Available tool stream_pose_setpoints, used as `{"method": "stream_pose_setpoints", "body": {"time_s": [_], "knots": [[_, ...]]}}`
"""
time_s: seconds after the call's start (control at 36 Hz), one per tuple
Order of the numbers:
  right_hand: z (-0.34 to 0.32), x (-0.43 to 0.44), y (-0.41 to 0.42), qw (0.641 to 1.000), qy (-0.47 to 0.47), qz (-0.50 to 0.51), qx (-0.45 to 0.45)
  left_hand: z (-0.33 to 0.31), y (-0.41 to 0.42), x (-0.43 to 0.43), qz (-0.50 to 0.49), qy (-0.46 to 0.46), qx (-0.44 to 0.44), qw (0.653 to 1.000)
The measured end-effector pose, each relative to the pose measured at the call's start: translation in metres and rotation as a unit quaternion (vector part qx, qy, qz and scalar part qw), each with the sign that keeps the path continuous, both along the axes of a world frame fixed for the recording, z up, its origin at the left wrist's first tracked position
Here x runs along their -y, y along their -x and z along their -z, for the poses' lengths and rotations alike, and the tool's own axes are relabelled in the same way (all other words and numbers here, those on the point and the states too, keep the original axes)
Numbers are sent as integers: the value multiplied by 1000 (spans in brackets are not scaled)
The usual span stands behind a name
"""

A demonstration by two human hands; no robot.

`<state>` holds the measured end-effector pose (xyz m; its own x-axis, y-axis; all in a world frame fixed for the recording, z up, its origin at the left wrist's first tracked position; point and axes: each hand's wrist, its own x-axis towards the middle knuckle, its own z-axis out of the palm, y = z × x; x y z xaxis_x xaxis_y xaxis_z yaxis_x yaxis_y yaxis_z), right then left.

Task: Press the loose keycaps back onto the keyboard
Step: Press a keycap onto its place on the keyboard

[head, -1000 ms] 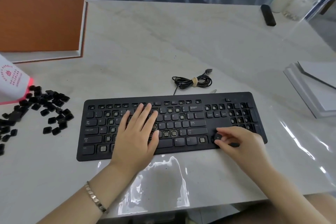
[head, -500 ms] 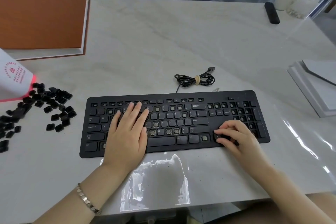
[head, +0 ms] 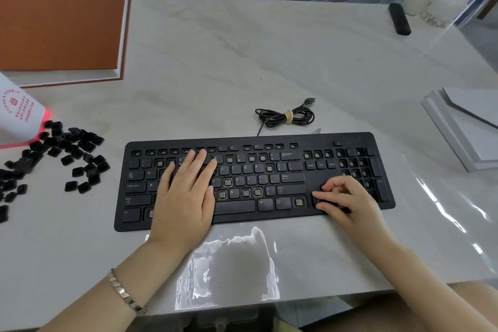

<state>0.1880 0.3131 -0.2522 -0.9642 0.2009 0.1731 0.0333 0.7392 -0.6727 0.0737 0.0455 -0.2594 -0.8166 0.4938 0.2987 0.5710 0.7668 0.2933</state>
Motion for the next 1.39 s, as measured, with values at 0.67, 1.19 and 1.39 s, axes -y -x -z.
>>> {"method": "stream_pose_setpoints", "body": {"time_s": [0.67, 1.19, 1.39], "knots": [[-6, 0, 1, 1000, 0, -2, 20, 0, 1, 0, 0, 3, 2, 1000], [-6, 0, 0, 994, -107, -35, 3, 1, 1, 0, 0, -4, 1, 1000], [-3, 1, -2, 991, -127, -27, -17, 0, 0, 0, 0, -5, 2, 1000]]}}
